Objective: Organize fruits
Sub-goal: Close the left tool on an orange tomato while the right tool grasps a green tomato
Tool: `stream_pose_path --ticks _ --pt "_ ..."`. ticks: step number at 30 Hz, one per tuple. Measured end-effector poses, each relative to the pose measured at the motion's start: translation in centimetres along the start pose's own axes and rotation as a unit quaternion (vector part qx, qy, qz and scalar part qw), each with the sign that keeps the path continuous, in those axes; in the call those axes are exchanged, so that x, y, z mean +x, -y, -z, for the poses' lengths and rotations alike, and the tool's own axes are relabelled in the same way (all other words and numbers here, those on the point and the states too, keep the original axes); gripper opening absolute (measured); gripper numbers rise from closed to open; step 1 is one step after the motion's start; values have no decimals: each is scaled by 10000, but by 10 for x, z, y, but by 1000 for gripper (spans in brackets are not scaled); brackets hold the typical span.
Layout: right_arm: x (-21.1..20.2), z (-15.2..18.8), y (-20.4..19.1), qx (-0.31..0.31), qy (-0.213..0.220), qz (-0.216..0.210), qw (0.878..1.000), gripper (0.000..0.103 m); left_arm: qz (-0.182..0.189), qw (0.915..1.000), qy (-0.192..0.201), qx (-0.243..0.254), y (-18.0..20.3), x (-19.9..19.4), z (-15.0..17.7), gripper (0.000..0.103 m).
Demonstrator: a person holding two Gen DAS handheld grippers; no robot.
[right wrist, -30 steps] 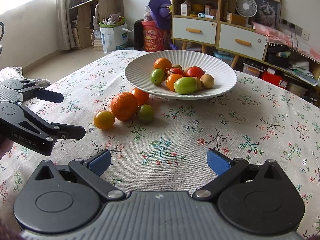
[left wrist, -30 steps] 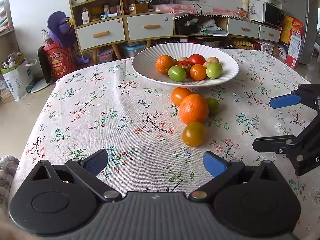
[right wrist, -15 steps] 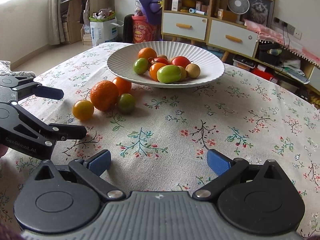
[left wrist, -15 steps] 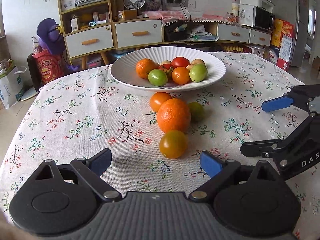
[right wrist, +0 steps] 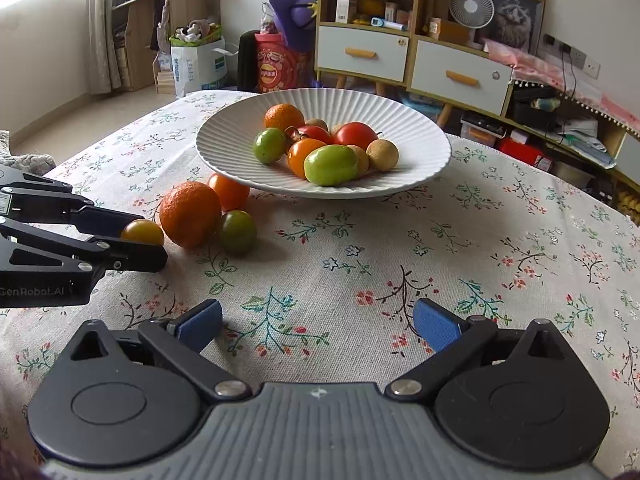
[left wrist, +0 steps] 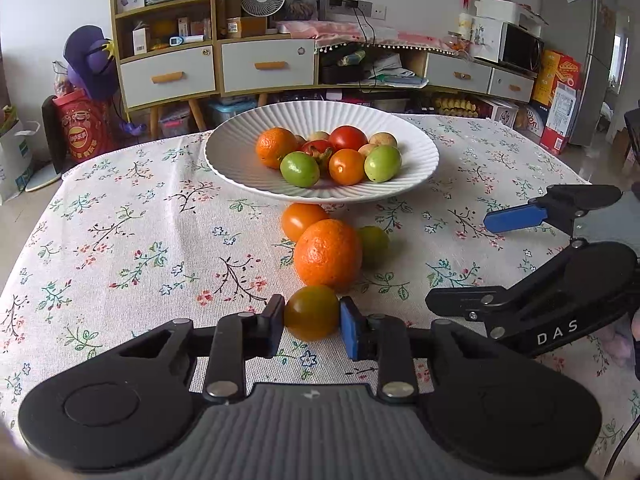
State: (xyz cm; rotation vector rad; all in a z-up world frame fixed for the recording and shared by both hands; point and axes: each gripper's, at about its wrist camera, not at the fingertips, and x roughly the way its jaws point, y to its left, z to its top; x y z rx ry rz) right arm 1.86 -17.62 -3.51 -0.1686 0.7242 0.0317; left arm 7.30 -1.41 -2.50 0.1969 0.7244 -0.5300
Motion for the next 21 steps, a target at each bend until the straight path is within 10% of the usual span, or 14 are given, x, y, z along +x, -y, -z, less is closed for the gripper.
stream_pose_path --ticks 21 --pt "14 -20 -24 -550 294 -325 9975 51 -278 9992 -240 -173 -15 -6 1 24"
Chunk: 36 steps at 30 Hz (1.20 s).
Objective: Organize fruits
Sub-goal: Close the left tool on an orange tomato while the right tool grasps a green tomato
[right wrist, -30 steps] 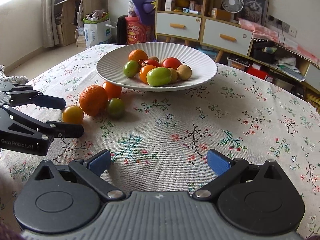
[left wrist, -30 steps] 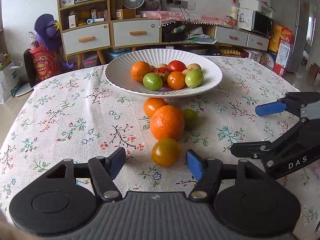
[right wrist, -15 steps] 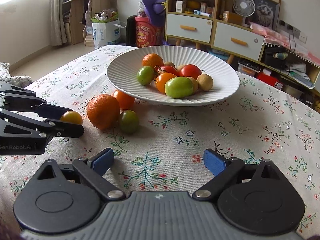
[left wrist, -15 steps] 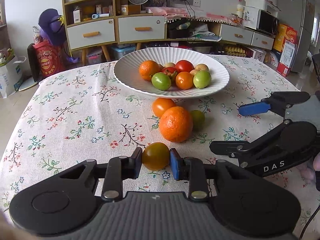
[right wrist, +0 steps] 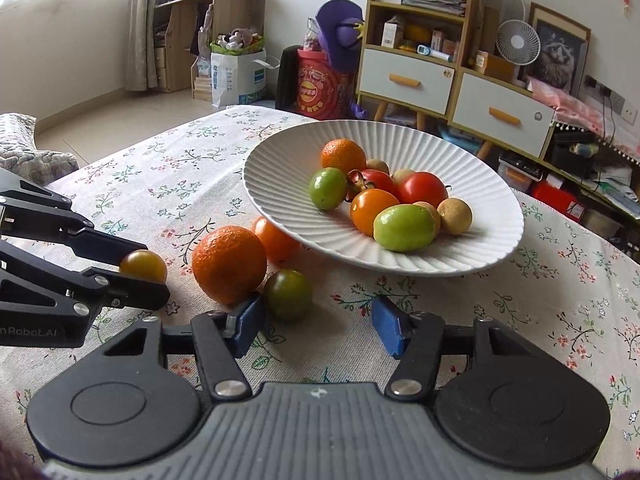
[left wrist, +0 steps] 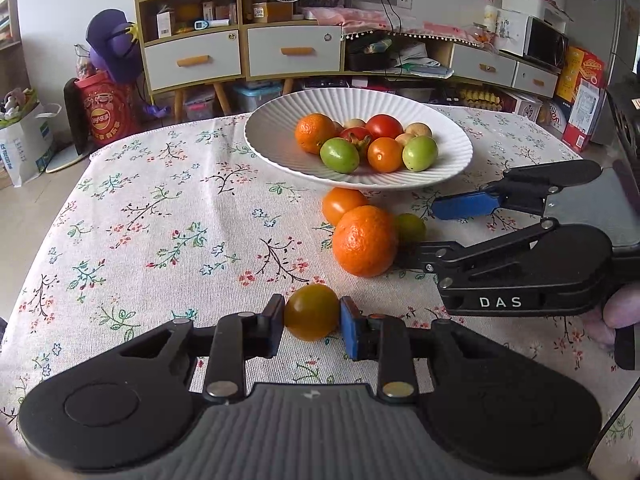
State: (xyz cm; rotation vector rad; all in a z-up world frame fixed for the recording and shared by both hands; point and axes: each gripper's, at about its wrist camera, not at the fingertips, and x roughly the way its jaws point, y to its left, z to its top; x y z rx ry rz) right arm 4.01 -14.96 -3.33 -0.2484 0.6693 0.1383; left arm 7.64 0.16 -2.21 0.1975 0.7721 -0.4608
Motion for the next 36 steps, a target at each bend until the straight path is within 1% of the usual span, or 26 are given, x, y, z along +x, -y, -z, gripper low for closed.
stream_pose_path --ticks 2,3,5,7,26,36 --pt "0 -1 -3 -67 9 -17 10000 42 -1 10000 -4 -2 0 0 0 24" --pt "-1 -1 -4 -103 14 -47 9999 40 -2 10000 -7 -4 0 0 0 24" --pt "-1 -2 -6 -150 8 -114 9998 30 -5 10000 -9 6 0 0 0 24" --pt "-1 -2 -7 -172 -2 -203 9996 23 -9 10000 -9 12 0 0 0 24" --pt "-12 3 0 39 -103 -249 9996 23 -10 10000 -59 -69 -5 -4 2 24" --pt "-27 18 7 318 -51 -365 9988 23 22 10000 -18 -81 -3 -5 2 24"
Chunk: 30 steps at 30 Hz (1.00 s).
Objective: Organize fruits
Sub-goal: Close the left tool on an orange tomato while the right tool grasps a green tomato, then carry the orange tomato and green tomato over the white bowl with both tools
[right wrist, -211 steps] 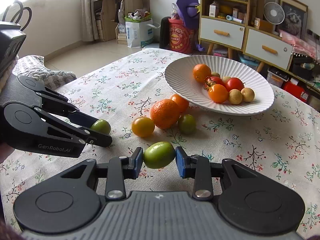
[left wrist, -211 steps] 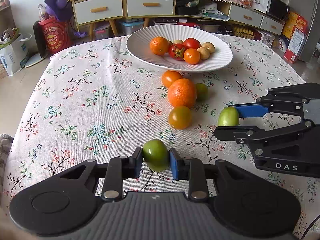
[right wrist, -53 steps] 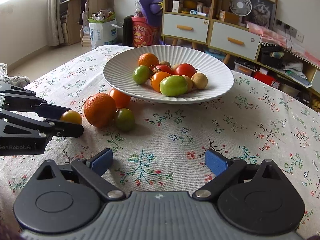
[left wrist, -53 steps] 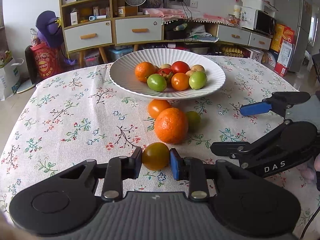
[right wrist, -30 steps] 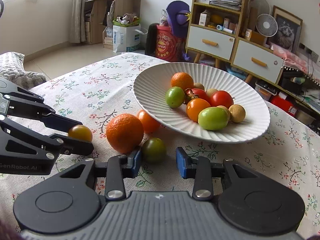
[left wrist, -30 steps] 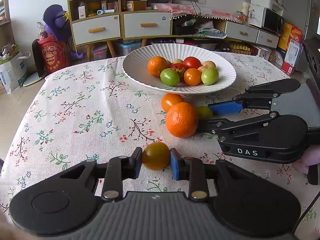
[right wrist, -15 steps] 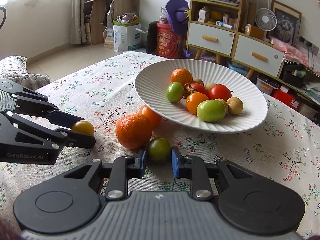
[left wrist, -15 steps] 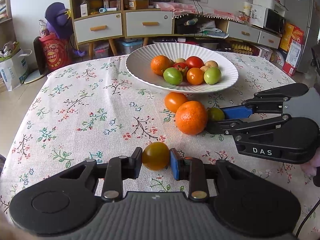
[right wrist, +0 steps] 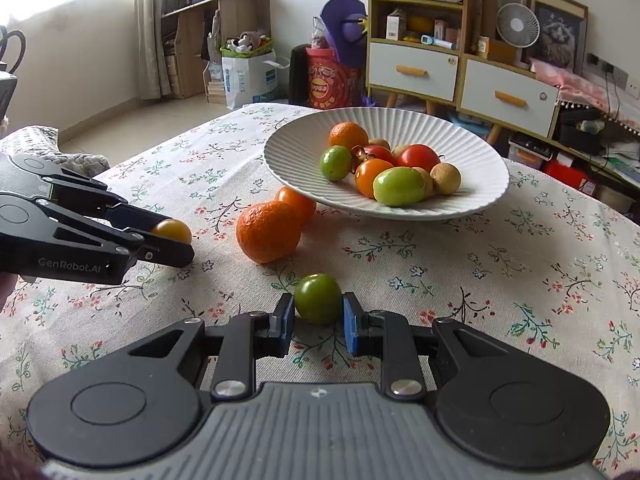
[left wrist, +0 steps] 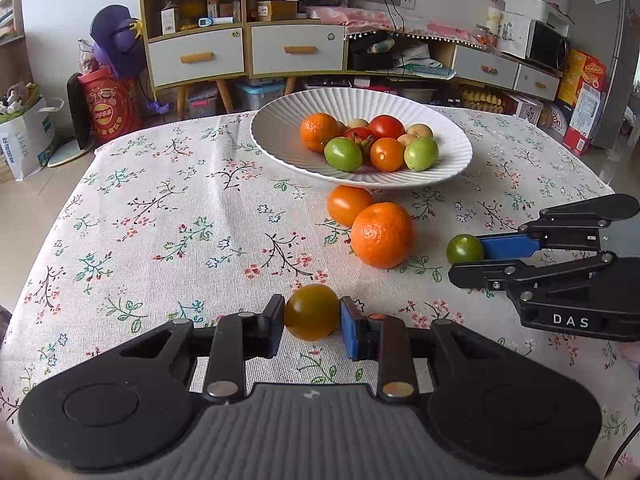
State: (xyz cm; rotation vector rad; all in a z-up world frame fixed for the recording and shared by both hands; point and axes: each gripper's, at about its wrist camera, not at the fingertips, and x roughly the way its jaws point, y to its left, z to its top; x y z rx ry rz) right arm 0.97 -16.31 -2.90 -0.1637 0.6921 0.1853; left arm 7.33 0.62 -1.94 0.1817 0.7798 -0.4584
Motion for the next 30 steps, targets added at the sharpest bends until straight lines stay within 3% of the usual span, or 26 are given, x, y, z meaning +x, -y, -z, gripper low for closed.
stream_pose_path --ticks 17,30 --pt "-19 -9 21 386 321 167 9986 23 113 9997 176 -92 13 -4 -15 24" --pt "-17 -30 37 618 599 323 9958 23 20 9977 652 -205 25 -3 -57 24"
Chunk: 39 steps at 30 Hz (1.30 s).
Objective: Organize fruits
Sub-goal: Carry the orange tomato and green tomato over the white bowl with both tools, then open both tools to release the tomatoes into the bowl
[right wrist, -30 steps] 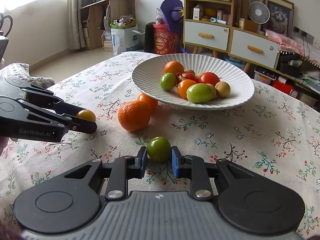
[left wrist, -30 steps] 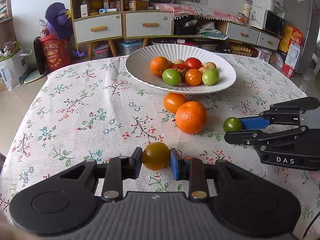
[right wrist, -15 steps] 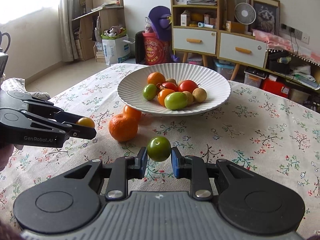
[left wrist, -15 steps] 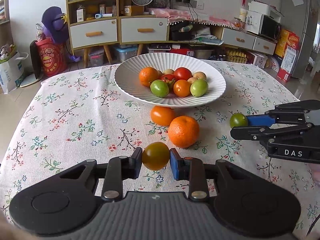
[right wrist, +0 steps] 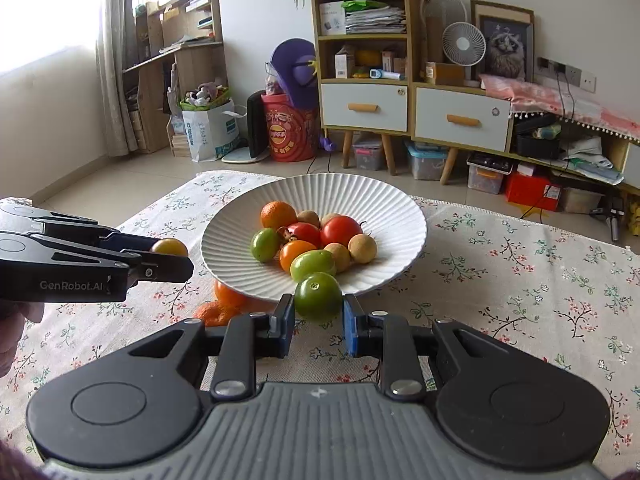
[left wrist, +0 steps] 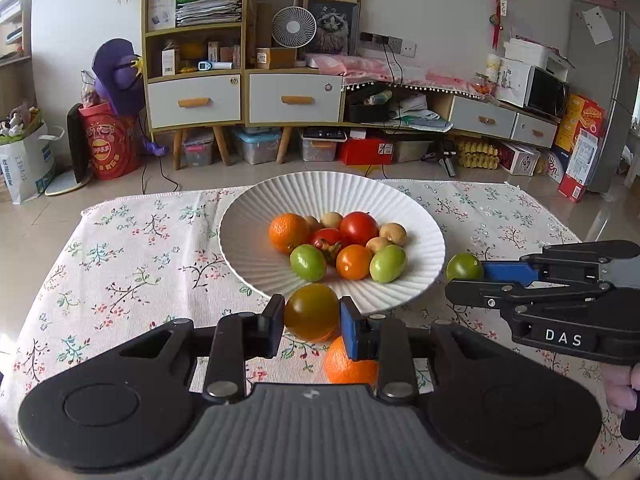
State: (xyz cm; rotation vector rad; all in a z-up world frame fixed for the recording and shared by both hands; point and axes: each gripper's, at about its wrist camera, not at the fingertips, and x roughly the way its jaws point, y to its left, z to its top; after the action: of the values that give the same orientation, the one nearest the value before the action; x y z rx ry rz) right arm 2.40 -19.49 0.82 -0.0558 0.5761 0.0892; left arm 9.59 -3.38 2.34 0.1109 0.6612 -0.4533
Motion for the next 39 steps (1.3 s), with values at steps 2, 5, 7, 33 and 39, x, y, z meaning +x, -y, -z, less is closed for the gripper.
stream_pose_path --ticks 2,5,7,33,39 --pt "3 -4 3 17 17 55 10000 23 -19 10000 23 86 2 7 -9 24" --pt "8 -15 7 72 83 165 9998 23 57 9999 1 113 2 23 -25 24" --pt "11 -23 13 155 129 161 9997 23 117 9998 -14 138 2 33 -34 24" --pt "53 -30 47 629 -18 -101 9980 23 404 9929 -837 -743 -17 134 -80 24" --pt "54 -33 47 638 -13 -56 9979 26 387 9940 -675 -767 -16 127 -81 29"
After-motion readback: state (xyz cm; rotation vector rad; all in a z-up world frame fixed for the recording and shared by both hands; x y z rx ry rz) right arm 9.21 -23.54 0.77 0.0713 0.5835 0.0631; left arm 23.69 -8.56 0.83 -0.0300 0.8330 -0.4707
